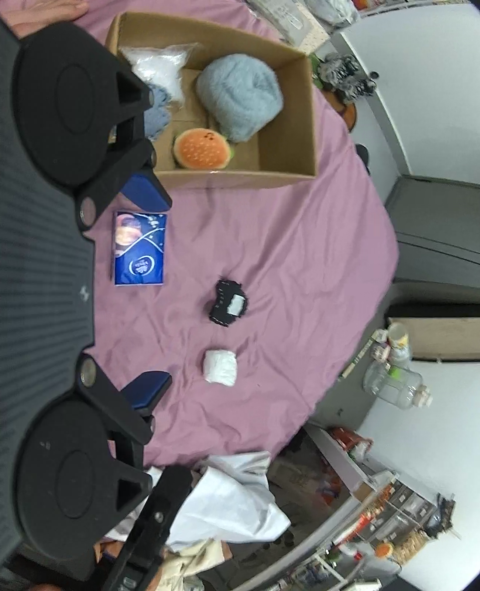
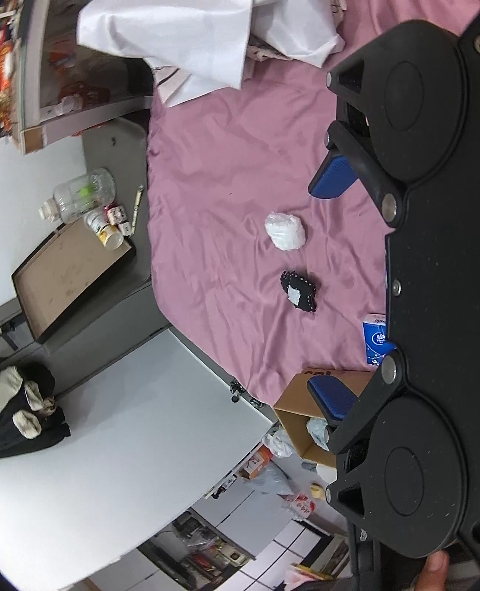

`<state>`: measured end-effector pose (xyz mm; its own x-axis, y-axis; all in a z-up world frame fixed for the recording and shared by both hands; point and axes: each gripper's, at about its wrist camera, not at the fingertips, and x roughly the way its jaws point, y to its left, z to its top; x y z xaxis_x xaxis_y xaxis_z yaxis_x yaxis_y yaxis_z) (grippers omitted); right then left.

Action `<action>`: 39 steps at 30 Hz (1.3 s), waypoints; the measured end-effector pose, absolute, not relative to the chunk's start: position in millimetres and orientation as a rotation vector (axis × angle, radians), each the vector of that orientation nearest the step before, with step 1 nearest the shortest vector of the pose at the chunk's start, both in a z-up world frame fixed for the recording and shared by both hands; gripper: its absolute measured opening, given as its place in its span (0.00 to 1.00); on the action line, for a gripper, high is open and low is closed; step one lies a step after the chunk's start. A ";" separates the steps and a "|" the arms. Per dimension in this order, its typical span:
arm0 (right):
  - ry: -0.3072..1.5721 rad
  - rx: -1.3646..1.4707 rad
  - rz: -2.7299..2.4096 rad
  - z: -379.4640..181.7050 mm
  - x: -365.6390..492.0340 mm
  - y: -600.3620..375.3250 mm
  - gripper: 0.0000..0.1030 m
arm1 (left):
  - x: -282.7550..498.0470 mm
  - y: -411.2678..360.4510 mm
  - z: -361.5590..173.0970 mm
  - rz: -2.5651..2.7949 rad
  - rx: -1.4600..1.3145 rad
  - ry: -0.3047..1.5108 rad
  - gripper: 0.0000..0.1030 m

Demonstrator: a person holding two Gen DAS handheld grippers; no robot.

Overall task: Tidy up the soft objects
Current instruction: 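Move the left tool onto the blue tissue pack while the right tool approaches the white plastic bundle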

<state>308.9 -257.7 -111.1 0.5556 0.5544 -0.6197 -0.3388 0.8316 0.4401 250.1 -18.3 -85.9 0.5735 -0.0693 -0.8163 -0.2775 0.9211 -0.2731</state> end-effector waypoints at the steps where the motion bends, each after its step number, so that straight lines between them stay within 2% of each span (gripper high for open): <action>1: 0.835 0.296 0.537 -113.1 310.7 -260.1 1.00 | 253.1 -20.5 -90.4 0.128 -0.401 0.969 0.89; 11: 0.896 0.354 0.525 -135.1 322.9 -269.9 1.00 | 273.3 -34.4 -129.5 0.151 -0.397 1.068 0.86; 13: 0.901 0.359 0.524 -138.0 324.1 -270.9 1.00 | 276.4 -36.9 -136.5 0.157 -0.381 1.078 0.83; 18: 0.901 0.360 0.526 -139.9 324.7 -271.0 1.00 | 283.6 -43.2 -154.6 0.178 -0.339 1.119 0.64; 25: 0.898 0.362 0.529 -141.4 326.6 -272.7 1.00 | 289.5 -49.7 -173.3 0.234 -0.287 1.133 0.55; 39: 0.928 0.358 0.526 -160.2 338.1 -263.0 1.00 | 303.2 -47.3 -193.3 0.298 -0.212 1.142 0.57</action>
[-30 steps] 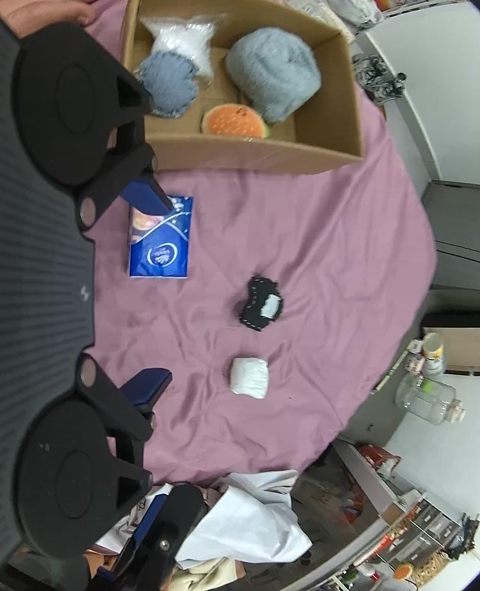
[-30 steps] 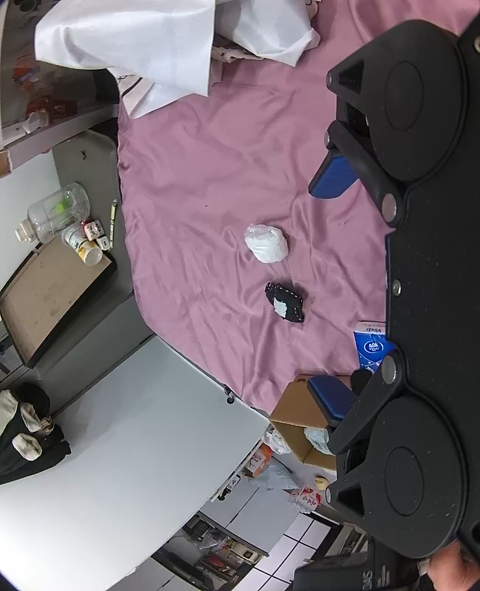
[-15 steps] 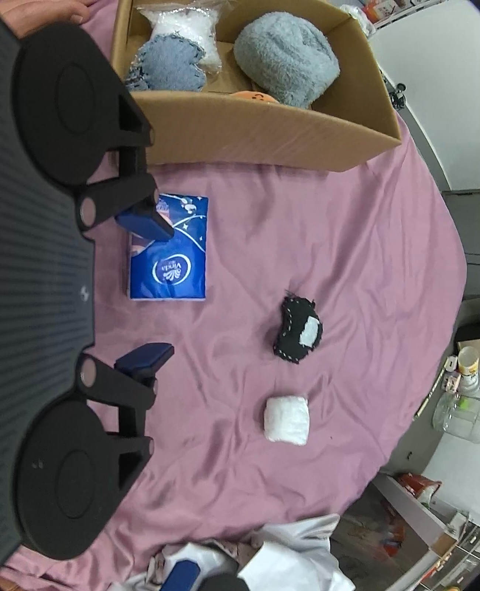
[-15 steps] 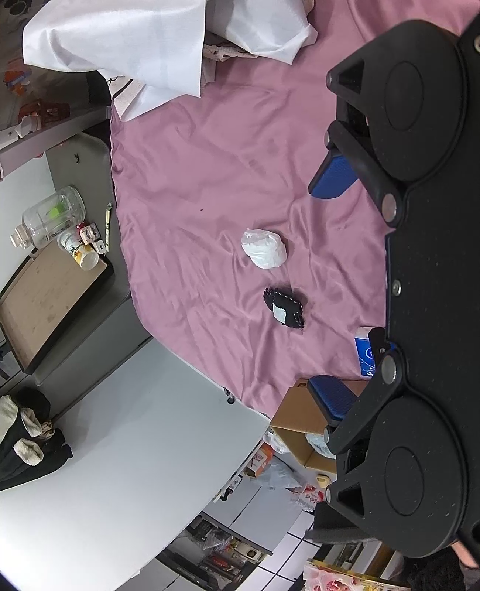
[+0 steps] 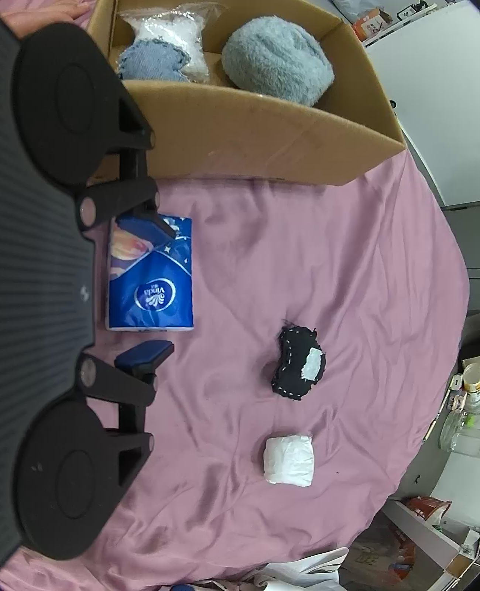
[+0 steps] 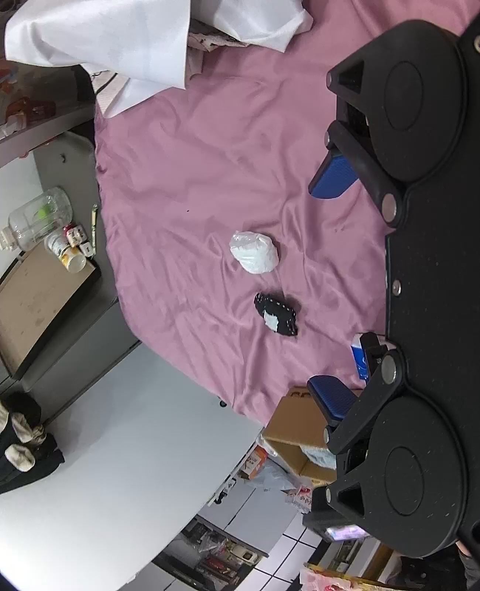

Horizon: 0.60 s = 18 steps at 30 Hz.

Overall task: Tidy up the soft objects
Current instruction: 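Move the left tool onto the blue tissue pack while the right tool approaches the white plastic bundle, then close the left tool on the tissue pack while the right tool grasps the white bundle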

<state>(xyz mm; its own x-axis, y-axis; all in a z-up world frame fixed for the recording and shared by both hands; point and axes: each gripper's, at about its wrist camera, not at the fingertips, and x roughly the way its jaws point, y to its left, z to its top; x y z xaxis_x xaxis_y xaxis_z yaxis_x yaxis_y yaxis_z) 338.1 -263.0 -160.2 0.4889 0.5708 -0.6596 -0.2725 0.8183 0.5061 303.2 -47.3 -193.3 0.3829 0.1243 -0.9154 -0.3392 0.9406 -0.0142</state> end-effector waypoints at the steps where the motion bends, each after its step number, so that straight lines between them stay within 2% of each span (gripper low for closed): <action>1: 0.929 0.355 0.523 -162.1 339.8 -261.8 1.00 | 304.4 -47.5 -194.1 0.295 -0.214 1.148 0.60; 6: 0.906 0.323 0.505 -168.4 345.2 -253.1 0.99 | 312.7 -47.5 -197.0 0.274 -0.239 1.180 0.71; 9: 0.888 0.315 0.492 -172.4 348.8 -248.7 0.94 | 316.9 -47.2 -200.4 0.254 -0.253 1.194 0.81; 10: 0.881 0.315 0.487 -173.4 350.3 -247.9 0.92 | 318.1 -47.1 -201.5 0.253 -0.252 1.196 0.81; 15: 0.838 0.317 0.445 -181.8 359.6 -243.7 0.84 | 320.1 -41.4 -202.9 0.264 -0.261 1.182 0.79; 17: 0.837 0.336 0.431 -186.7 363.8 -243.7 0.80 | 318.8 -38.3 -201.6 0.276 -0.248 1.174 0.71; 18: 0.836 0.341 0.423 -188.6 365.2 -243.8 0.80 | 317.9 -37.2 -201.0 0.281 -0.240 1.173 0.63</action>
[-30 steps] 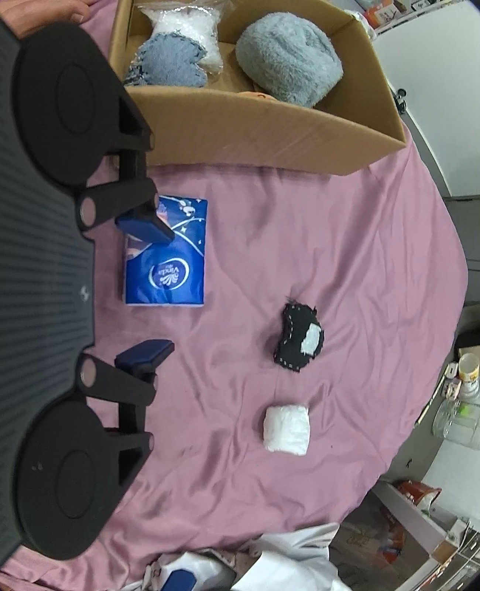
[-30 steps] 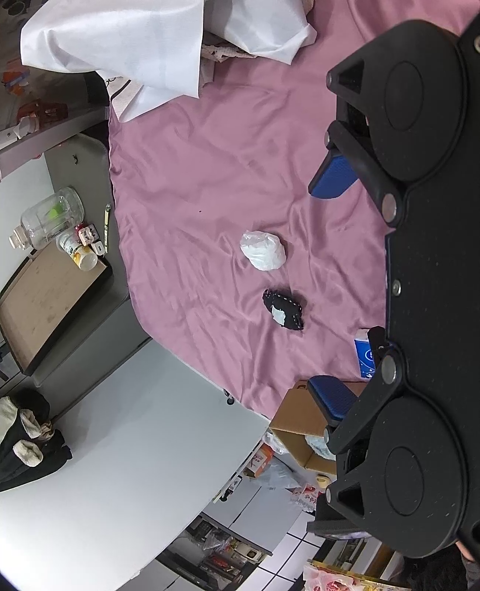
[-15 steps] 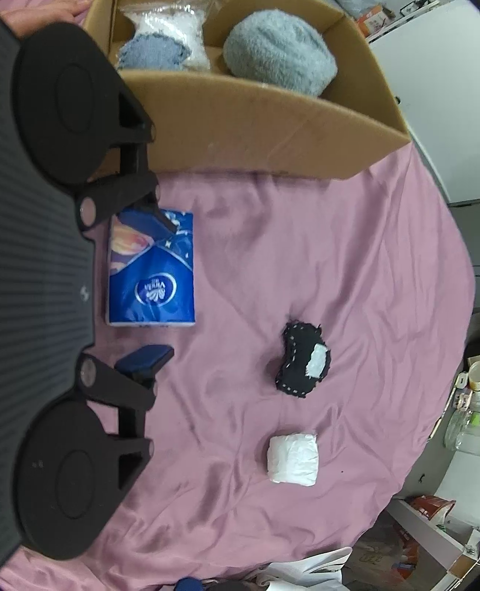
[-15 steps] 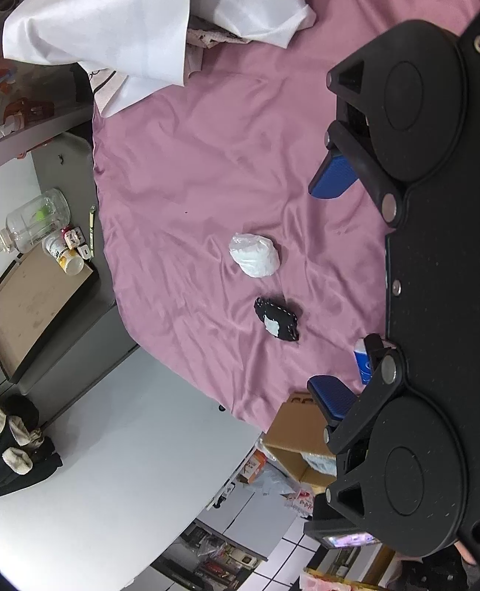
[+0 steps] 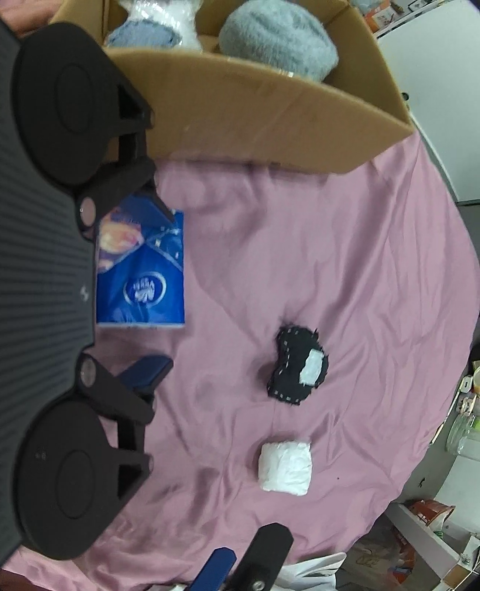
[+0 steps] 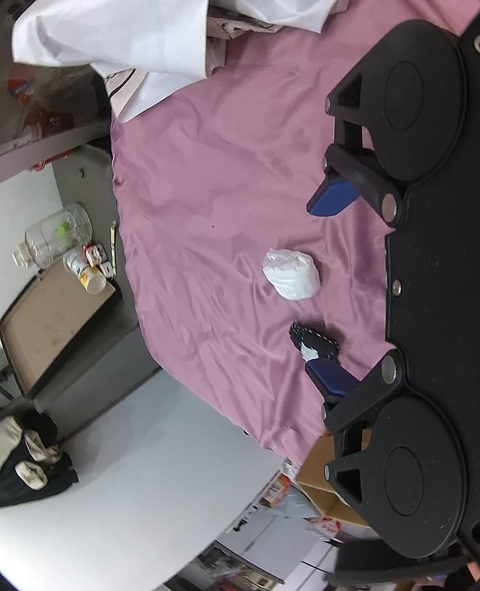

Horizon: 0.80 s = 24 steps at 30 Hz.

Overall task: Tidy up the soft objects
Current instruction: 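Close the left tool on the tissue pack while the right tool grasps the white bundle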

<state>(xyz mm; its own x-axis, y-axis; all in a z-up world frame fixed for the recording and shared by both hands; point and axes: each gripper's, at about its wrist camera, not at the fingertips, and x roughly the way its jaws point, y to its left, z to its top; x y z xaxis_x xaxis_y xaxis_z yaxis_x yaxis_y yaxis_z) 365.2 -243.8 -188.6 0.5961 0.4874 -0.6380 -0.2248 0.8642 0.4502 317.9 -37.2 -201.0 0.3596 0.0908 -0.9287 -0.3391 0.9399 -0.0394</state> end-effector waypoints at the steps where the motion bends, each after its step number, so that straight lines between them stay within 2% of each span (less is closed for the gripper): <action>1: 0.834 0.345 0.414 -190.5 366.6 -243.1 0.80 | 316.3 -35.8 -199.6 0.293 -0.230 1.170 0.55; 3: 0.826 0.350 0.402 -193.2 367.8 -242.8 0.79 | 313.5 -30.4 -196.2 0.279 -0.244 1.158 0.52; 7: 0.807 0.358 0.402 -197.1 369.4 -240.9 0.78 | 311.3 -29.6 -186.0 0.234 -0.249 1.127 0.32; 10: 0.788 0.367 0.395 -202.0 371.5 -239.4 0.76 | 312.3 -30.8 -179.2 0.215 -0.260 1.111 0.24; 12: 0.786 0.371 0.385 -206.6 373.7 -239.2 0.71 | 313.3 -28.2 -178.3 0.207 -0.276 1.111 0.23; 14: 0.791 0.380 0.379 -210.2 374.9 -238.5 0.60 | 311.8 -24.0 -176.0 0.202 -0.301 1.098 0.20; 17: 0.794 0.403 0.377 -215.5 376.8 -239.1 0.48 | 309.4 -20.3 -169.7 0.187 -0.318 1.079 0.17; 24: 0.801 0.443 0.373 -224.1 380.2 -238.4 0.34 | 302.2 -9.6 -154.7 0.133 -0.412 1.045 0.13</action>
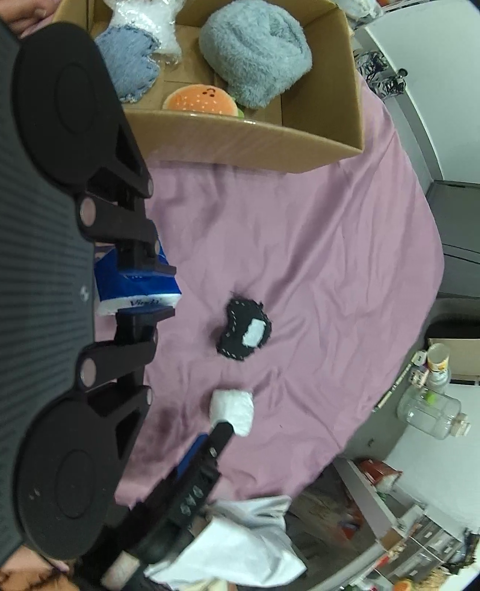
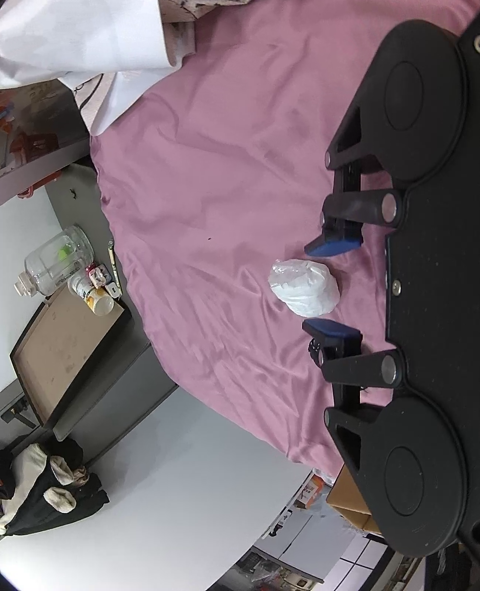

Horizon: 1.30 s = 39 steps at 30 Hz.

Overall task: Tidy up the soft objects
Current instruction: 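Close the left tool on the tissue pack while the right tool grasps the white bundle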

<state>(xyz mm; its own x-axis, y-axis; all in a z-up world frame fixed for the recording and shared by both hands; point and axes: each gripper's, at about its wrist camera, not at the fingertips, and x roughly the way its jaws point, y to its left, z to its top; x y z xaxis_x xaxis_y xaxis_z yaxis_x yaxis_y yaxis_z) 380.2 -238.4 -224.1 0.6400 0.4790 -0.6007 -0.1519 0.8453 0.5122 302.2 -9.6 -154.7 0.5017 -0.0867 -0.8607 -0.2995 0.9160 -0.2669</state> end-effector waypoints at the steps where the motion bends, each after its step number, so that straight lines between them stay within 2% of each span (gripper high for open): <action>1: 0.802 0.444 0.372 -225.3 380.2 -238.1 0.34 | 301.6 -9.6 -153.0 0.128 -0.413 1.041 0.12; 6: 0.804 0.463 0.358 -229.8 383.1 -239.7 0.31 | 299.3 -4.1 -147.6 0.107 -0.481 1.020 0.11; 9: 0.804 0.459 0.353 -231.8 384.5 -238.0 0.28 | 300.6 -3.8 -142.9 0.105 -0.476 0.997 0.10; 11: 0.804 0.462 0.353 -233.3 385.6 -236.5 0.19 | 302.8 -2.7 -143.5 0.113 -0.485 0.997 0.10; 14: 0.800 0.439 0.354 -231.4 383.9 -234.3 0.18 | 303.1 -1.3 -142.9 0.136 -0.488 0.989 0.10; 33: 0.865 0.327 0.383 -180.5 320.4 -238.4 0.17 | 287.7 -12.3 -132.5 0.123 -0.473 0.996 0.09; 39: 0.884 0.344 0.409 -179.0 294.6 -244.0 0.17 | 278.6 -18.3 -129.7 0.068 -0.552 1.026 0.08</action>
